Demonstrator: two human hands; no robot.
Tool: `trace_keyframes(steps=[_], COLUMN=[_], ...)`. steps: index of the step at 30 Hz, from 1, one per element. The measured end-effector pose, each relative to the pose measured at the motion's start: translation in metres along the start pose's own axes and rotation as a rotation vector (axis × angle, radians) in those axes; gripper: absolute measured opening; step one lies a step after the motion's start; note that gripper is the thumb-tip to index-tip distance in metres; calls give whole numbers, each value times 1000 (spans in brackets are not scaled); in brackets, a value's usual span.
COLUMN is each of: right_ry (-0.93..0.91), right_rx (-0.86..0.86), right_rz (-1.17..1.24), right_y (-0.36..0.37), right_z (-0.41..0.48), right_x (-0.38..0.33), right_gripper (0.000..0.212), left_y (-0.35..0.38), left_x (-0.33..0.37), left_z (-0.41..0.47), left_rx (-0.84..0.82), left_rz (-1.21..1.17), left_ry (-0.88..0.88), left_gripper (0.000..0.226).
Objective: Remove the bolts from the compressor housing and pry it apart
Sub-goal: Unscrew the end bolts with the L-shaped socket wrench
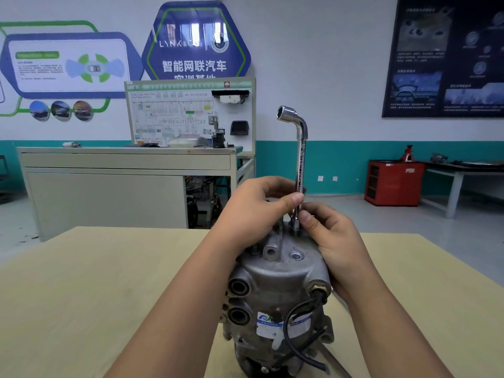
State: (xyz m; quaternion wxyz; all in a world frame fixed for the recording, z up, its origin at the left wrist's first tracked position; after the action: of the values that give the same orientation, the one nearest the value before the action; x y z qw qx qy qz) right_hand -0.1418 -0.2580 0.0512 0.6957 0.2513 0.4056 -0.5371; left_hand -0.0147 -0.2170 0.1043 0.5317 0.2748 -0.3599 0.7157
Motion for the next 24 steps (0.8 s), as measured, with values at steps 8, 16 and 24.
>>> trace_keyframes(steps=[8,16,24], right_ry=[21,-20,-41], right_rx=[10,6,11], right_rz=[54,23,20], right_y=[1,-1,-2], right_z=[0,1,2], right_x=[-1,1,0], right_gripper=[25,22,8], left_y=[2,1,0], left_x=[7,3,2], left_z=[-4,-1,-1], left_rx=[-101,-23,5], left_rz=[23,64,35], left_ry=[-15,11,6], left_gripper=[21,10,5])
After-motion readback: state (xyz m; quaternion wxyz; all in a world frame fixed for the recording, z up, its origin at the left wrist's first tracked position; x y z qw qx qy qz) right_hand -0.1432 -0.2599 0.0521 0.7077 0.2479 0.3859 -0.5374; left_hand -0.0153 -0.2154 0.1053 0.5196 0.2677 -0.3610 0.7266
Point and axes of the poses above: each hand's wrist, its own z-axis towards the middle knuckle, its own y-axis out of the palm, x = y × z, the point moved 2 cm from there along z, towards the middle knuckle, and after that the axes turned 13 degrees about -z, right-handed, at the moved point
